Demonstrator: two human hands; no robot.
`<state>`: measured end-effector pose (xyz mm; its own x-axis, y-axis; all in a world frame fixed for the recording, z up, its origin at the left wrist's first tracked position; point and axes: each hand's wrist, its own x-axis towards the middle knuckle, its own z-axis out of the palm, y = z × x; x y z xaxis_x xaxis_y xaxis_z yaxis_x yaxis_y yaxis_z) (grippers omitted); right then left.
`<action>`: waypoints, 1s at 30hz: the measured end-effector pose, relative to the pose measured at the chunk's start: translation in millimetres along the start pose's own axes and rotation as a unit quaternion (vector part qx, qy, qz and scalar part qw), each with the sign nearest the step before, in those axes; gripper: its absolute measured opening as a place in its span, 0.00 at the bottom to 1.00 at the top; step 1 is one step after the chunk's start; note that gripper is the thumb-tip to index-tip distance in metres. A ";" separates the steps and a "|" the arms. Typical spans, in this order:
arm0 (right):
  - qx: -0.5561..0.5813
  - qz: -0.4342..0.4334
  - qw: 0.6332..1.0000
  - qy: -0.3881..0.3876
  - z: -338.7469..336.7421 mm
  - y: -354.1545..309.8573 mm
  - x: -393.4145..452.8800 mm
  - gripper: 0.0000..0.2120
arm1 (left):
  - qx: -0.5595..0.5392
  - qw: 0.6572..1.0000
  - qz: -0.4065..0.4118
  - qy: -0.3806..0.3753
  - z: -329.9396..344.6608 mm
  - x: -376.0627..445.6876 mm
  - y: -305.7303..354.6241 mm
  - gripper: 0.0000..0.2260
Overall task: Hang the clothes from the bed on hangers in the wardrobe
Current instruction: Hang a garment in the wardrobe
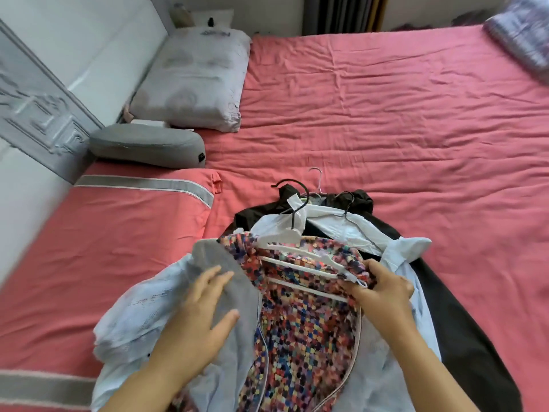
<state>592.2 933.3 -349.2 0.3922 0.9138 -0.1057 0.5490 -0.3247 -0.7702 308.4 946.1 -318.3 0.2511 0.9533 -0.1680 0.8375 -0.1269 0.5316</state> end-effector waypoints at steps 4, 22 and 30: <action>-0.019 -0.101 0.994 0.023 -24.0 -58.1 -42.7 0.14 | 0.021 0.987 0.033 0.156 -59.4 -22.3 1.4 0.37; 0.138 -0.412 0.900 0.019 -23.4 -369.5 -321.2 0.33 | 0.169 0.902 0.096 0.387 -344.1 -346.5 -96.1 0.16; 0.012 -0.581 0.803 -0.136 0.7 -489.2 -421.8 0.27 | 0.159 0.869 -0.001 0.468 -442.0 -483.2 -122.5 0.13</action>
<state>157.7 706.8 71.8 -0.5508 0.6173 0.5617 0.4120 0.7864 -0.4602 -130.0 622.2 64.8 -0.1302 0.7394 0.6605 0.9668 -0.0531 0.2499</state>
